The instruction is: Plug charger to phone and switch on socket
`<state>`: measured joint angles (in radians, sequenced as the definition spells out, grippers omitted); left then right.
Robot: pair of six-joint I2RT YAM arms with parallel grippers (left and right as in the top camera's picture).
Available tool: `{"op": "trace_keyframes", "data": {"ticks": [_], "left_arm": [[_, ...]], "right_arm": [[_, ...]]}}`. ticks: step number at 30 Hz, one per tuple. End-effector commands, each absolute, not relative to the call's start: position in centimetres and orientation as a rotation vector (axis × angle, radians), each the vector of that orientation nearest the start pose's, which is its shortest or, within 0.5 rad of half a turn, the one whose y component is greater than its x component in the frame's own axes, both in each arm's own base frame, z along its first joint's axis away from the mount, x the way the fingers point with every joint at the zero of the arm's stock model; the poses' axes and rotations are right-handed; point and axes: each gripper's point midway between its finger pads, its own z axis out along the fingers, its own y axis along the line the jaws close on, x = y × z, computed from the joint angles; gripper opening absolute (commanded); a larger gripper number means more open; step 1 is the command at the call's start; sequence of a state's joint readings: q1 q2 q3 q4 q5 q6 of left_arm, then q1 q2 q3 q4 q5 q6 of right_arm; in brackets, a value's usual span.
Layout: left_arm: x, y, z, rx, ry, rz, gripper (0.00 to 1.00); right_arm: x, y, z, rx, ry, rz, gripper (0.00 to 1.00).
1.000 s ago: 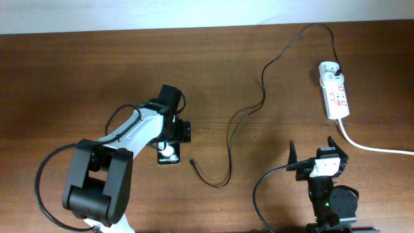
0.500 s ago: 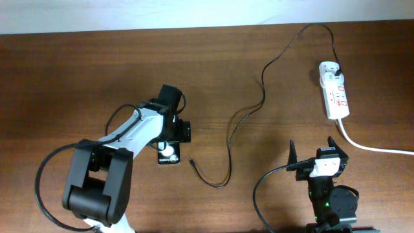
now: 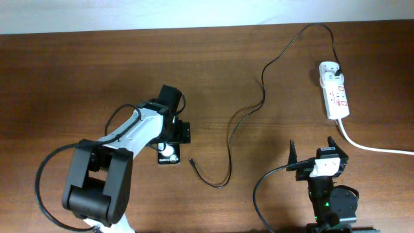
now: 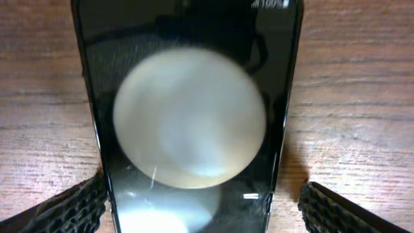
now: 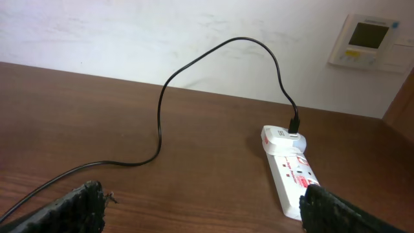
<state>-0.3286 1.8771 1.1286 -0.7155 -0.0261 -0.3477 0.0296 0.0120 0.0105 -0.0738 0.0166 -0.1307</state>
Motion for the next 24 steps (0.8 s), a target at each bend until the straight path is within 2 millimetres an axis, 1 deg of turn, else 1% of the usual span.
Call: {"op": "trace_keyframes", "data": {"ticks": [1,2,6,9,11,14,15,18,22,24], "left_arm": [[30.7,-11.5,-1.6,-0.030,3.126,-0.108,0.96],[30.5,-11.4,-1.6,-0.030,3.135,-0.104,0.94],[30.3,-11.4,-1.6,-0.032,3.141,-0.101,0.93],[30.0,-11.2,-1.6,-0.035,3.154,-0.093,0.90],[30.6,-11.0,-1.6,-0.082,3.127,-0.063,0.90],[31.8,-11.0,-1.6,-0.083,3.074,-0.056,0.92],[32.0,-10.9,-1.6,-0.084,3.067,-0.046,0.91],[32.0,-10.8,-1.6,-0.083,3.068,-0.042,0.88],[32.0,-10.8,-1.6,-0.060,3.066,-0.041,0.88],[32.0,-10.8,-1.6,-0.032,3.067,-0.040,0.84]], "right_arm": [[24.6,0.8,15.5,-0.130,1.648,-0.074,0.99],[24.6,0.8,15.5,-0.130,1.648,-0.074,0.99],[24.6,0.8,15.5,-0.130,1.648,-0.074,0.99],[24.6,0.8,15.5,-0.130,1.648,-0.074,0.99],[24.6,0.8,15.5,-0.130,1.648,-0.074,0.99],[24.6,0.8,15.5,-0.130,1.648,-0.074,0.98],[24.6,0.8,15.5,-0.130,1.648,-0.074,0.99],[24.6,0.8,15.5,-0.130,1.648,-0.074,0.99],[24.6,0.8,15.5,-0.130,1.648,-0.074,0.99],[24.6,0.8,15.5,-0.130,1.648,-0.074,0.99]]}}
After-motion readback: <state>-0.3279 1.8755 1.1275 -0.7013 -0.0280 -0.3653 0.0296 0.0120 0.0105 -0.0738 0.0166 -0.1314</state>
